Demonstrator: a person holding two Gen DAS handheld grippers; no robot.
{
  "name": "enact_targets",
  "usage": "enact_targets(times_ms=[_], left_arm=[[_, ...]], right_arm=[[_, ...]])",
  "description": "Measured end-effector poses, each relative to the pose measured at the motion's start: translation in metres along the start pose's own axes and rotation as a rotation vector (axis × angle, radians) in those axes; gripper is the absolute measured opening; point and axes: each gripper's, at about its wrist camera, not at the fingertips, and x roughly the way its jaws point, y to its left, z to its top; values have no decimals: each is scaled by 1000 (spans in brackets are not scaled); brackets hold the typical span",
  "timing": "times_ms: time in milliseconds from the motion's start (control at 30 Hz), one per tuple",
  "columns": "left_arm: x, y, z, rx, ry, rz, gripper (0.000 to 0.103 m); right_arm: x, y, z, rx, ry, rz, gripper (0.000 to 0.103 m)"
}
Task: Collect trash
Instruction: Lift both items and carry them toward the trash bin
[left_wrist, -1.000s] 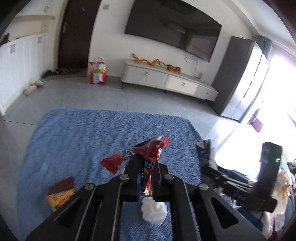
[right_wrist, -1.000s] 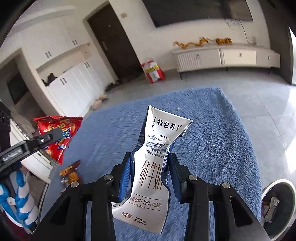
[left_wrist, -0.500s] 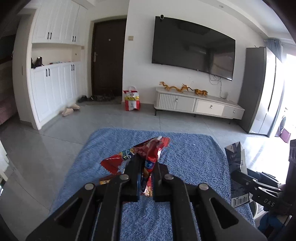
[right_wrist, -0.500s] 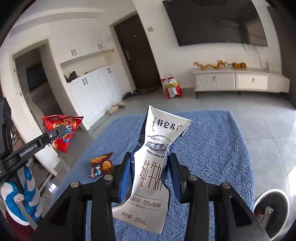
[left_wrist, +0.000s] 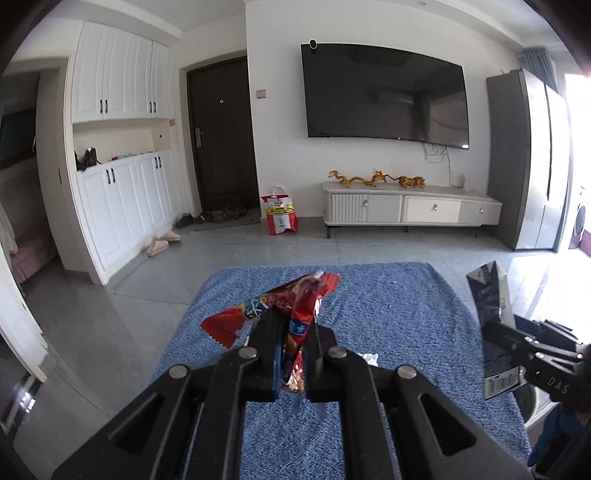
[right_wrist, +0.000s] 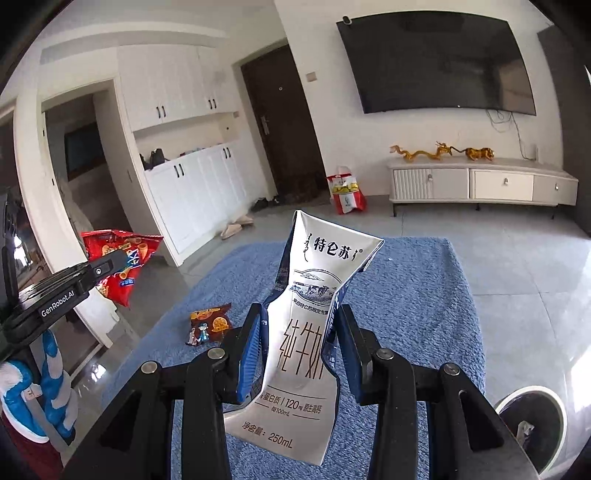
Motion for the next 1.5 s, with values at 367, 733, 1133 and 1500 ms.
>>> enact_targets(times_ms=[367,733,1133,1500], left_arm=[[15,-48,-6,119,36,83,8],[36,-135,-31,294,125,-38,11],[39,-221,-64,469,187,-182,11],[48,-290,-81,586,221,-279,11]], right_arm=[[-11,-49,-18,85,-18,19,39],[-30,-116,-48,192,-13,-59,39],[-51,-186,-83,324,-11,-178,39],[-60,-246,-115,412,10,-291,40]])
